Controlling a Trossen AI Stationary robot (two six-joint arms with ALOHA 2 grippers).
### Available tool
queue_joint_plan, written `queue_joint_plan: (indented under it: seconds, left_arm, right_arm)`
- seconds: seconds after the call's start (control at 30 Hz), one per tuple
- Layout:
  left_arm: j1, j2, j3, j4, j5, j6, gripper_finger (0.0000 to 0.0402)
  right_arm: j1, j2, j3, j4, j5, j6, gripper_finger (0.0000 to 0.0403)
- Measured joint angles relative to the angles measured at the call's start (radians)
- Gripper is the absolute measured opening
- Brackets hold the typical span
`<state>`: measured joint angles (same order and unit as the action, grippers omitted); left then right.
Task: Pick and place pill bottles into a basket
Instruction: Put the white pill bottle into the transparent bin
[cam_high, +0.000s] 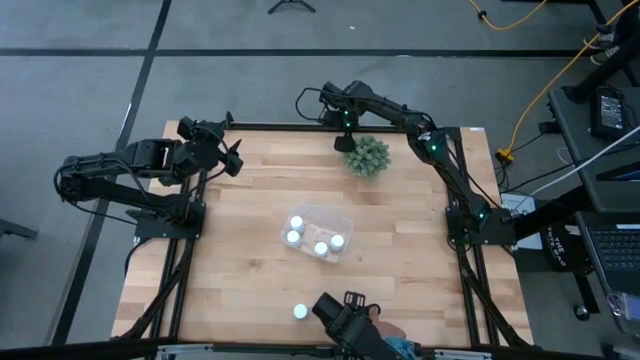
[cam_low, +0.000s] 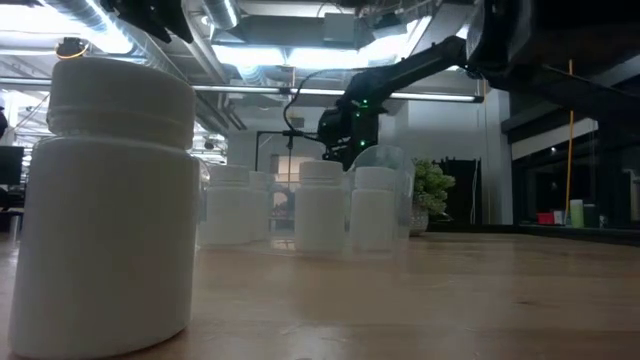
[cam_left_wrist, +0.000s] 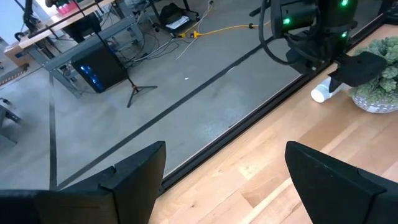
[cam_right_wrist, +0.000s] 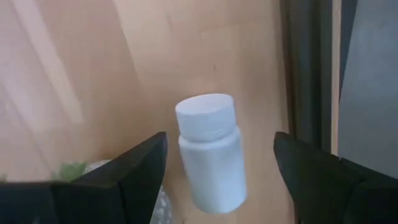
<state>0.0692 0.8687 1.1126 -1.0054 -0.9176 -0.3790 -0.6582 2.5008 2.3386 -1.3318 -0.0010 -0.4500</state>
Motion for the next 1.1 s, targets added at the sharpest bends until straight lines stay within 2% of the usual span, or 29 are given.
queue_joint_plan:
  seconds: [0.57, 0.93, 1.1]
  left_arm:
    - [0.0, 0.0, 0.0, -0.001, 0.0, 0.0, 0.0322]
    - [0.0, 0.0, 0.0, -0.002, 0.0, 0.0, 0.0322]
    - [0.0, 0.0, 0.0, -0.002, 0.001, -0.001, 0.0322]
  right_arm:
    - [0.006, 0.043, 0.0, 0.008, -0.029, -0.002, 0.0291]
    - [-0.005, 0.048, 0.0, 0.025, -0.062, -0.004, 0.0224]
    - [-0.004, 0.084, 0.0, 0.02, -0.083, -0.002, 0.021]
